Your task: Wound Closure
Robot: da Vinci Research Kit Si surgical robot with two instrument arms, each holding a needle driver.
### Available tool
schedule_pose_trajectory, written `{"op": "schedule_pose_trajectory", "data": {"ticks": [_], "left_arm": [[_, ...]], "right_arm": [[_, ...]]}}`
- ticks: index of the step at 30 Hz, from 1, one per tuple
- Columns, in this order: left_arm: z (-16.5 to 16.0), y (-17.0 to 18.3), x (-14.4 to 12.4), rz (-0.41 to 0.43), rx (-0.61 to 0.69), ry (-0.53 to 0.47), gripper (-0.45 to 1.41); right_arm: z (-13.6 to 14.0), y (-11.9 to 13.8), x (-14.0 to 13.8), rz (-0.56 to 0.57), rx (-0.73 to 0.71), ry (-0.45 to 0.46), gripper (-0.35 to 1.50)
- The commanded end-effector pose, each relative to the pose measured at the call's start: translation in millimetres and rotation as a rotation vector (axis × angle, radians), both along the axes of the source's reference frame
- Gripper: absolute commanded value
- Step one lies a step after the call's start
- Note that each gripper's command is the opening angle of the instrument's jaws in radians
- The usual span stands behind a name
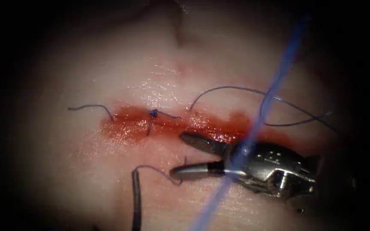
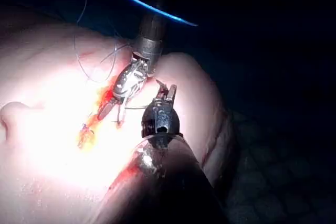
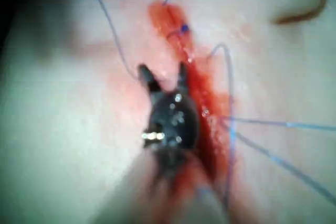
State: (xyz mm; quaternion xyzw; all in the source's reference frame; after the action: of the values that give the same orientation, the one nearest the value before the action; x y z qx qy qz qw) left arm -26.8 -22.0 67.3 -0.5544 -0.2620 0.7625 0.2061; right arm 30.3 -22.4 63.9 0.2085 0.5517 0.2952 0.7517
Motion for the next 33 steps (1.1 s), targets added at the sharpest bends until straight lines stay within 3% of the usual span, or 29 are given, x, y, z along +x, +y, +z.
{"op": "schedule_pose_trajectory", "data": {"ticks": [1, 7, 11, 21, 27, 33], "left_arm": [[0.5, -0.7, -0.5, 0.001, 0.003, -0.001, -0.45], [0.6, -0.7, -0.2, -0.001, 0.003, 0.002, -0.45], [0.6, -0.7, 0.1, -0.001, -0.002, 0.003, -0.45], [0.4, -0.6, 0.6, -0.003, -0.005, 0.006, -0.45], [0.3, -0.5, 0.7, -0.007, -0.004, 0.009, -0.45], [0.0, -0.1, 0.9, -0.01, -0.012, 0.011, -0.45]], "right_arm": [[0.3, -0.5, 0.7, -0.011, -0.019, 0.005, 1.01], [-0.2, -0.6, 1.3, -0.08, -0.05, 0.044, 1.01], [-0.9, 1.1, 0.6, -0.025, -0.095, 0.01, 0.99], [-1.1, 1.9, -1.8, 0.015, -0.137, -0.02, 0.93], [-1.9, 0.6, -2.8, -0.005, -0.153, -0.009, 0.93], [-3.0, -1.5, -1.6, -0.089, -0.159, 0.051, 0.93]]}}
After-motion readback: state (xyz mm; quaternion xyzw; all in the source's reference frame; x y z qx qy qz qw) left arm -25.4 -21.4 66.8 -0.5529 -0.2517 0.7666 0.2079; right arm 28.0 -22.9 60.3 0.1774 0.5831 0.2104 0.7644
